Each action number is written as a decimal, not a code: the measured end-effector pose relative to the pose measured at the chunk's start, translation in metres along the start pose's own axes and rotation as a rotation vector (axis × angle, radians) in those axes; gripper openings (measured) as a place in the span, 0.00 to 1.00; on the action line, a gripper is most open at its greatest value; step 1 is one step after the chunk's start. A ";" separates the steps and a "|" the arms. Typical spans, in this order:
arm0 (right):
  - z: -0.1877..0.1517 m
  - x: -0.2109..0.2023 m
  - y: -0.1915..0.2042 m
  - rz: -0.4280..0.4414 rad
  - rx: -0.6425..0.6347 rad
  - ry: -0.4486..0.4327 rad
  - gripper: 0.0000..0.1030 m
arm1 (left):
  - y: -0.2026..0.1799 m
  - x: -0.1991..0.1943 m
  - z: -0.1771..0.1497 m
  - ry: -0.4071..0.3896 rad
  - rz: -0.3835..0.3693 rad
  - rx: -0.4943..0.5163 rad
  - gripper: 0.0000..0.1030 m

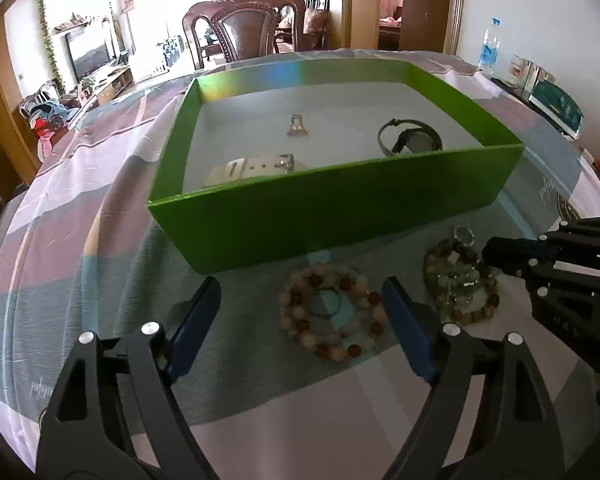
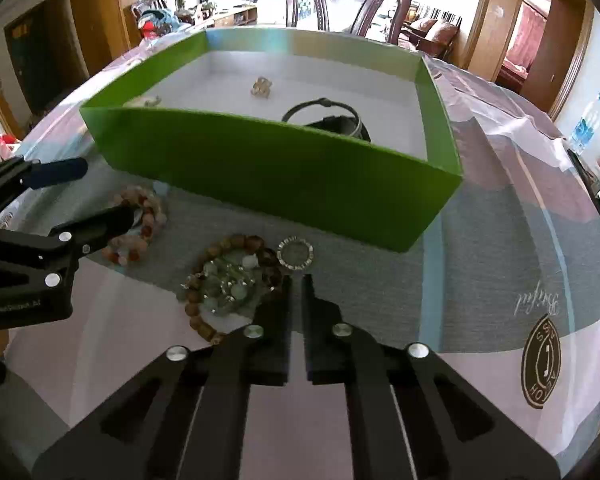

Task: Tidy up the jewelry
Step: 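Grasp the pink bead bracelet with the left tool while the right tool grasps the green-bead bracelet, then carry the red-and-white bead bracelet and wooden-bead bracelet over the green box with both tools, then open both tools to drop the two bracelets into the green box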

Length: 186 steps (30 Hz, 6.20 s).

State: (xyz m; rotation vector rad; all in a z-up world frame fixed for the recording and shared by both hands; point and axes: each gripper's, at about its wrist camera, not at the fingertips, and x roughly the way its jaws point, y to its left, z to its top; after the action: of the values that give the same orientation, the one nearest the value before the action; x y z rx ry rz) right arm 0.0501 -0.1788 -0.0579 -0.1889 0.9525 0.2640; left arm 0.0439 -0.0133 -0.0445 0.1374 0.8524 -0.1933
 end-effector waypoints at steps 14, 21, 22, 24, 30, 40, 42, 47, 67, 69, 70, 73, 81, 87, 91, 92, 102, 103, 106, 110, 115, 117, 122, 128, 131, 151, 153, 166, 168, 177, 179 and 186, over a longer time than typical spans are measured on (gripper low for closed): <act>0.004 -0.001 -0.020 0.003 0.090 -0.002 0.11 | 0.005 0.006 0.000 0.021 0.021 -0.014 0.65; 0.002 0.001 -0.017 0.059 0.095 0.015 0.34 | 0.005 0.012 -0.002 0.047 0.019 -0.015 0.53; 0.002 0.000 -0.015 0.064 0.087 0.007 0.34 | 0.005 0.012 -0.002 0.047 0.019 -0.016 0.53; 0.001 -0.001 -0.011 0.065 0.068 0.000 0.34 | 0.005 0.013 -0.003 0.051 0.019 -0.015 0.54; -0.001 -0.005 -0.003 0.108 0.035 -0.001 0.33 | 0.007 0.016 -0.003 0.064 0.029 -0.017 0.56; -0.009 -0.001 0.017 0.125 -0.040 0.018 0.13 | 0.005 0.019 -0.003 0.070 0.032 -0.013 0.59; -0.009 -0.001 0.017 0.150 -0.031 0.021 0.13 | 0.006 0.019 -0.003 0.070 0.033 -0.015 0.59; -0.004 -0.021 0.008 0.221 0.014 -0.073 0.13 | 0.005 0.020 -0.003 0.070 0.033 -0.017 0.59; 0.001 -0.075 -0.022 0.307 0.137 -0.372 0.13 | 0.002 -0.023 0.001 -0.119 -0.069 -0.002 0.07; 0.002 -0.066 -0.017 0.265 0.114 -0.331 0.13 | -0.003 -0.022 -0.001 -0.116 -0.032 0.026 0.09; 0.002 -0.062 -0.015 0.250 0.110 -0.309 0.13 | -0.005 -0.017 -0.002 -0.091 -0.007 0.041 0.12; 0.002 -0.053 -0.015 0.237 0.113 -0.267 0.13 | -0.004 -0.001 -0.004 -0.014 0.004 0.038 0.20; 0.001 -0.045 -0.016 0.197 0.114 -0.225 0.13 | 0.006 0.018 -0.011 0.094 -0.030 0.003 0.27; 0.001 -0.039 -0.018 0.194 0.124 -0.197 0.13 | 0.006 0.016 -0.012 0.090 -0.069 0.000 0.08; 0.001 -0.040 -0.018 0.194 0.123 -0.200 0.13 | 0.006 0.004 -0.007 0.036 -0.104 -0.011 0.08; 0.001 -0.040 -0.018 0.194 0.122 -0.200 0.13 | 0.007 0.000 -0.006 0.019 -0.108 -0.013 0.08; 0.001 -0.043 -0.018 0.205 0.125 -0.218 0.13 | 0.017 -0.027 0.001 -0.108 -0.116 -0.073 0.08; 0.001 -0.044 -0.018 0.207 0.125 -0.226 0.13 | 0.017 -0.030 0.002 -0.122 -0.100 -0.074 0.08; 0.002 -0.048 -0.019 0.198 0.125 -0.240 0.13 | 0.017 -0.032 0.003 -0.137 -0.037 -0.071 0.08; 0.003 -0.049 -0.022 0.186 0.143 -0.247 0.13 | 0.021 -0.025 0.004 -0.100 0.008 -0.085 0.08; 0.004 -0.063 -0.033 0.185 0.180 -0.313 0.13 | 0.030 -0.017 0.003 -0.063 0.051 -0.116 0.08; 0.004 -0.065 -0.035 0.174 0.189 -0.323 0.13 | 0.032 -0.016 0.002 -0.061 0.060 -0.119 0.08; 0.006 -0.065 -0.038 0.177 0.202 -0.325 0.13 | 0.033 -0.017 0.003 -0.066 0.077 -0.123 0.08; 0.005 -0.062 -0.036 0.178 0.197 -0.314 0.13 | 0.034 -0.019 0.002 -0.076 0.082 -0.124 0.08; 0.005 -0.061 -0.035 0.176 0.194 -0.307 0.13 | 0.033 -0.021 0.002 -0.080 0.082 -0.120 0.08; 0.006 -0.062 -0.032 0.168 0.189 -0.326 0.13 | 0.030 -0.034 0.005 -0.104 0.072 -0.126 0.08; 0.007 -0.065 -0.033 0.179 0.206 -0.338 0.13 | 0.031 -0.043 0.009 -0.102 0.038 -0.136 0.08; 0.056 -0.123 -0.037 0.160 0.134 -0.428 0.13 | 0.034 -0.109 0.078 -0.293 0.122 -0.070 0.08; 0.073 -0.122 -0.036 0.129 0.110 -0.444 0.13 | 0.033 -0.104 0.090 -0.301 0.123 -0.057 0.08; 0.106 -0.045 -0.036 0.121 0.130 -0.292 0.13 | 0.032 -0.037 0.109 -0.211 0.122 -0.048 0.09; 0.106 -0.028 -0.034 0.120 0.133 -0.251 0.14 | 0.033 -0.024 0.110 -0.190 0.122 -0.051 0.10; 0.088 -0.048 -0.035 0.142 0.141 -0.265 0.56 | 0.035 -0.024 0.097 -0.140 0.099 -0.054 0.49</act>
State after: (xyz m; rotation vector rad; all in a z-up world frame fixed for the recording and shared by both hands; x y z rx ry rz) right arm 0.1028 -0.1949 0.0334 0.0435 0.7182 0.3424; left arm 0.1074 0.0041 0.0385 0.1138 0.7086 -0.0856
